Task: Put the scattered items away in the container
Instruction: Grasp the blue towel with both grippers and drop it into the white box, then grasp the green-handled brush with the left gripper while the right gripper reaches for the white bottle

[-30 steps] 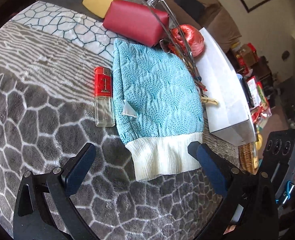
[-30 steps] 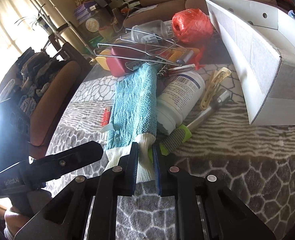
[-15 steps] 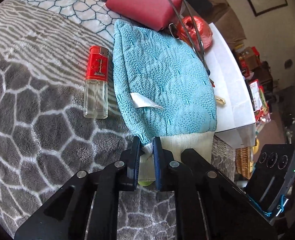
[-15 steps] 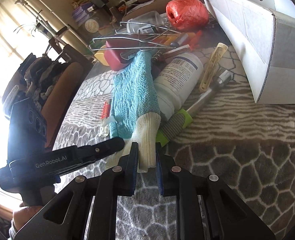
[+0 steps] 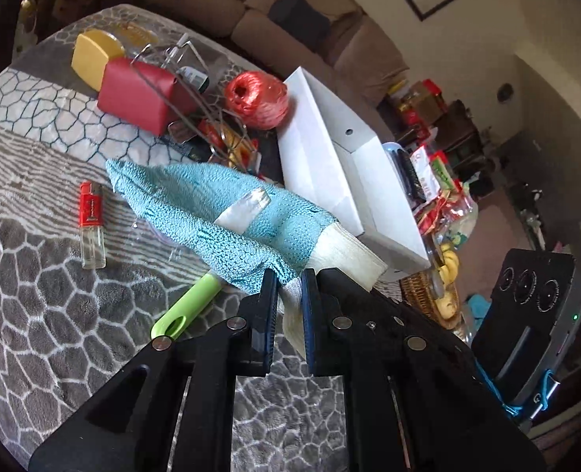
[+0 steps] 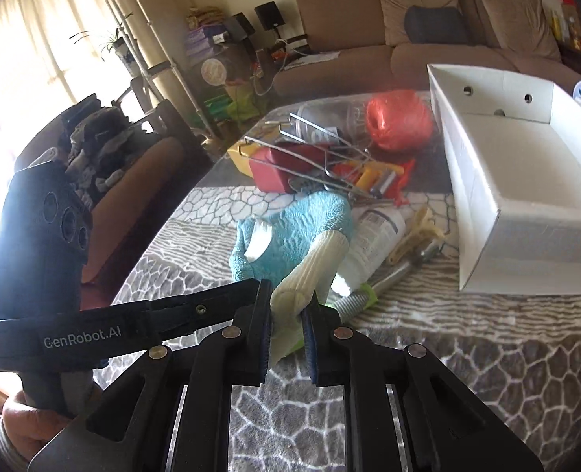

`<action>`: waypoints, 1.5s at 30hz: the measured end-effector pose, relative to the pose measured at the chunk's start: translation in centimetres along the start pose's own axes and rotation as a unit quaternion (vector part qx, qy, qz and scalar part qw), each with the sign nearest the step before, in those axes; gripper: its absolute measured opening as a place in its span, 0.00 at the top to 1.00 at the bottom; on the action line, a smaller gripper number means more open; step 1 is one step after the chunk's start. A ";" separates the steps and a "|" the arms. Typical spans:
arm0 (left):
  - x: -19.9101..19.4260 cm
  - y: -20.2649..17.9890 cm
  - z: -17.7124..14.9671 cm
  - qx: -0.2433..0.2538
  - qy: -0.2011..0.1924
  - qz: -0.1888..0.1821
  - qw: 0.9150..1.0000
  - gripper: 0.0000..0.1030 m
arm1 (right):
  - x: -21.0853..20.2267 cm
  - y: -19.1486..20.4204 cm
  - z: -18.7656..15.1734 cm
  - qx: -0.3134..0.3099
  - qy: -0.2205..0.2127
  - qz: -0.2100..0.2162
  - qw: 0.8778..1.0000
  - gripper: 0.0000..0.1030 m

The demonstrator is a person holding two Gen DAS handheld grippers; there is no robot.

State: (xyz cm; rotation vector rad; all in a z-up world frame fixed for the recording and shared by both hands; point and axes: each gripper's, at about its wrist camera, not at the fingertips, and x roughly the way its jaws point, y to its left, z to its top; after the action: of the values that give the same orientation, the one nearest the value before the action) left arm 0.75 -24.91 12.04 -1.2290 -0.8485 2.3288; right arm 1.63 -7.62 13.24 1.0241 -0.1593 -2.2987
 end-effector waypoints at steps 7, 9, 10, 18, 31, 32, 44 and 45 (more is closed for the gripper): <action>-0.5 -9.6 3.0 0.068 -0.007 -0.009 0.998 0.90 | -6.6 -1.8 3.3 0.009 -0.056 -0.014 0.998 0.87; 0.5 -12.4 3.9 0.088 -0.008 -0.010 0.996 0.90 | -8.4 -2.8 4.5 0.012 -0.073 -0.022 0.997 0.87; 1.1 -13.8 4.5 0.097 -0.009 -0.012 0.995 0.90 | -9.3 -3.5 5.1 0.014 -0.081 -0.026 0.996 0.87; 7.7 -23.2 8.5 0.160 -0.004 -0.022 0.987 0.90 | -13.7 -10.5 10.3 0.020 -0.132 -0.083 0.988 0.87; 21.0 -15.4 6.6 0.115 0.102 0.099 0.983 0.80 | -6.1 -26.0 7.2 0.129 0.019 -0.174 0.976 0.68; 20.6 -14.7 6.5 0.114 0.100 0.107 0.983 0.77 | -6.1 -26.2 6.6 0.125 0.022 -0.183 0.975 0.65; 6.5 -12.3 4.3 0.188 0.012 0.137 0.972 0.25 | -11.3 -22.8 6.8 0.118 -0.037 -0.171 0.977 0.30; 5.6 -11.5 3.9 0.195 0.008 0.154 0.969 0.25 | -11.6 -21.7 6.8 0.111 -0.043 -0.165 0.979 0.24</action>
State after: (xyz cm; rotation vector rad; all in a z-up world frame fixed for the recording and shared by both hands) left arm -5.02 -14.44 17.94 -1.2693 -0.1785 2.5552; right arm -7.65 15.67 17.97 1.1327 -0.3060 -2.6758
